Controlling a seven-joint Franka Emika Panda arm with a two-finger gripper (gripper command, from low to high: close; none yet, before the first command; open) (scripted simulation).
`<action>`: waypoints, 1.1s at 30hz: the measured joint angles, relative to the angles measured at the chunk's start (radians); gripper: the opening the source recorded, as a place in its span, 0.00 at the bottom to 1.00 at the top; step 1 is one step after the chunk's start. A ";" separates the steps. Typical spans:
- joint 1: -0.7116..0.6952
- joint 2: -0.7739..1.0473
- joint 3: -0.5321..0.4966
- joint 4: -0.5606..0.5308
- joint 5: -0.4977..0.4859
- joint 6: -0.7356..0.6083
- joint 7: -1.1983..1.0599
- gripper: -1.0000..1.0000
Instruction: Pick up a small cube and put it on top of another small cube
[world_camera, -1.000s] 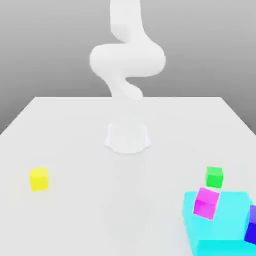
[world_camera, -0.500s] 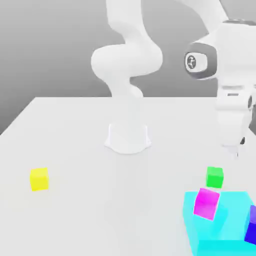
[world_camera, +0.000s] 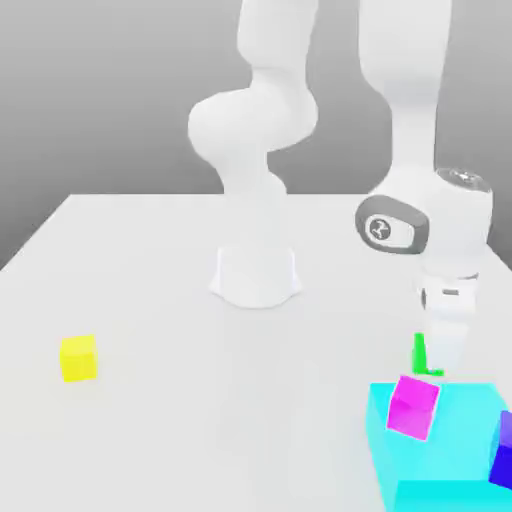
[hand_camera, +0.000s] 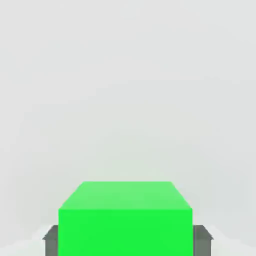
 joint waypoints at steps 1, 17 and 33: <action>0.013 0.016 -0.014 0.003 -0.005 0.013 0.005 0.00; -0.169 -0.193 0.082 0.207 0.193 -0.400 -0.319 0.00; -0.315 -0.003 0.005 0.680 0.194 -0.683 -0.656 0.00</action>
